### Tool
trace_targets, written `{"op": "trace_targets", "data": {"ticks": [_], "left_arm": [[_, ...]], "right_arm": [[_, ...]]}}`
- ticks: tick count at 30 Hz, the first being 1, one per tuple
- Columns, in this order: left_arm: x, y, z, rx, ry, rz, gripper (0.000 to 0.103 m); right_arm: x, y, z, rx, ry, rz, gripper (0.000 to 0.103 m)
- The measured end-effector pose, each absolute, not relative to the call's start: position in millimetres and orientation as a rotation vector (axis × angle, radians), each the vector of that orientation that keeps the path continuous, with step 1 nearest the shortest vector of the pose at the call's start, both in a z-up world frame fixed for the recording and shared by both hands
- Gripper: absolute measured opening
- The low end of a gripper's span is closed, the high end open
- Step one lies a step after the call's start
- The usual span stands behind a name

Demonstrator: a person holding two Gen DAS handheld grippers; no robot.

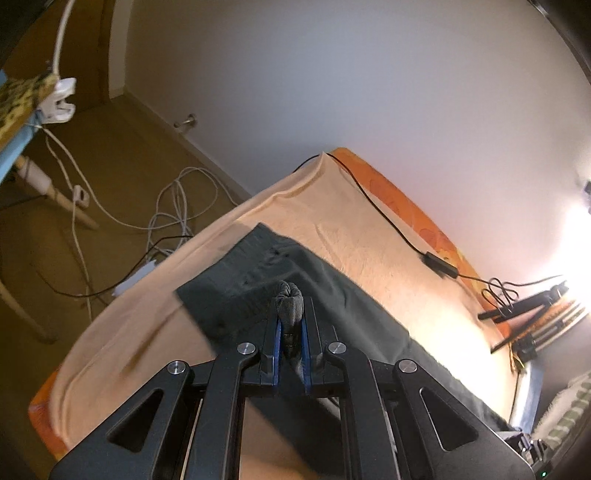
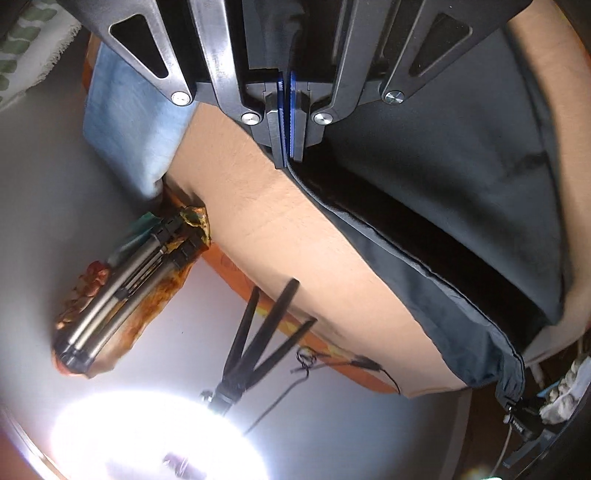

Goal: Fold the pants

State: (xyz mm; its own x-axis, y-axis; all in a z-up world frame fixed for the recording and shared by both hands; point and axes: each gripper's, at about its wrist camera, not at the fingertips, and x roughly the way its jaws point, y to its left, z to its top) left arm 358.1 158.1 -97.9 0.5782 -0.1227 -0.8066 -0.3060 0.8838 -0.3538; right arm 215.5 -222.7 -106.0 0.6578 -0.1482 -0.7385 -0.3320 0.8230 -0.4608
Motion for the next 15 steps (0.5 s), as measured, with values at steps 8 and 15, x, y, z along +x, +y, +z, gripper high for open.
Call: {"op": "trace_targets", "data": {"ticks": [8,15], "left_arm": [[389.9,143.4,-107.3,-0.493,0.992,0.125,0.011],[398.6,149.1,-98.9,-0.454,1.022,0.101,0.04]], "right_arm": [[250.2,-238.7,-128.8,-0.609,0.921,0.074,0.0],[255.0,-243.2,-141.9,-0.606,0.998,0.079,0.0]]}}
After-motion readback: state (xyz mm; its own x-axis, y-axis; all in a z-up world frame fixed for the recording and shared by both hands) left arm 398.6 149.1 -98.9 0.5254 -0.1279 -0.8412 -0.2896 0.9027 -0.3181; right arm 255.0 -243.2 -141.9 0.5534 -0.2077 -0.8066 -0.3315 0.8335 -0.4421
